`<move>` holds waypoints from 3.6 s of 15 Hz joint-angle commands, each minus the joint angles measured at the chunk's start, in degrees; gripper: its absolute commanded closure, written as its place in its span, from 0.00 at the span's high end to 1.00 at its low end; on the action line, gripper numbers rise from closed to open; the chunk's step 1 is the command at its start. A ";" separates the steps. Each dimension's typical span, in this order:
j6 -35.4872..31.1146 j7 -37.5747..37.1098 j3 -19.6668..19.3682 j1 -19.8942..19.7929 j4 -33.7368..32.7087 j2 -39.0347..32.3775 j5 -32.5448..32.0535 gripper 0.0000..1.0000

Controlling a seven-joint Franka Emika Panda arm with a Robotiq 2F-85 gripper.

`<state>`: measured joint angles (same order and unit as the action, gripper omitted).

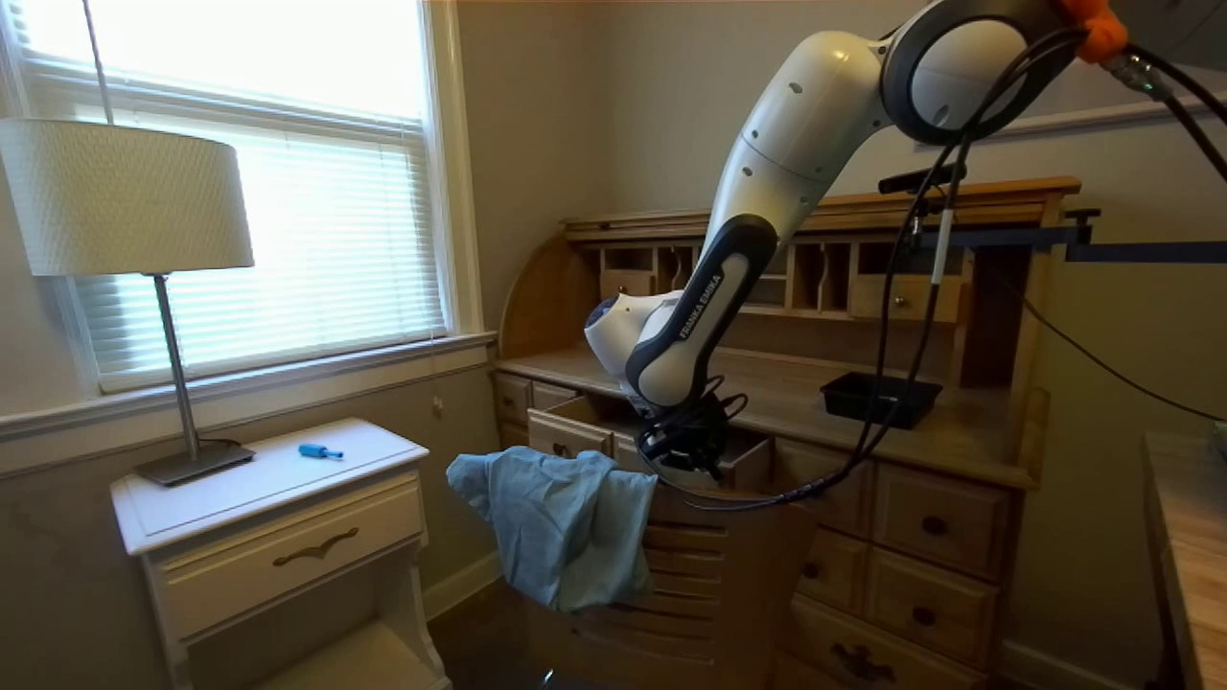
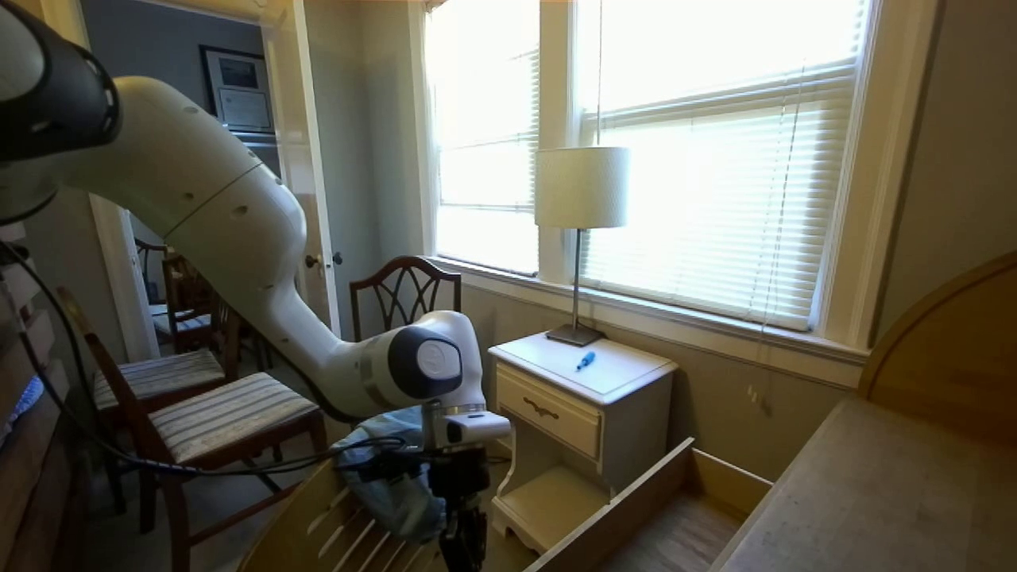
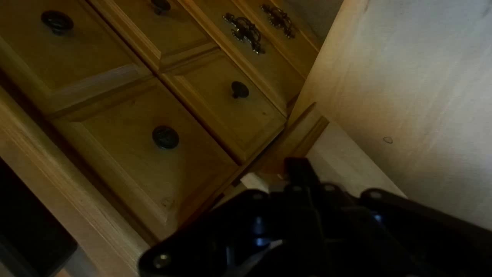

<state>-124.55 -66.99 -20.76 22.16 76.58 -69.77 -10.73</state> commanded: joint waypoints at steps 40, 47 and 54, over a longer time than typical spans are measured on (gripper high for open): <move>-12.33 -7.96 -0.73 1.55 0.56 -0.39 -15.10 0.00; -43.20 -1.09 -4.52 -0.44 2.68 -2.16 -17.65 0.00; -58.98 24.24 11.35 -14.84 4.00 -3.20 -11.31 0.00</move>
<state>-181.91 -53.94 -17.82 13.60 79.52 -73.47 -24.58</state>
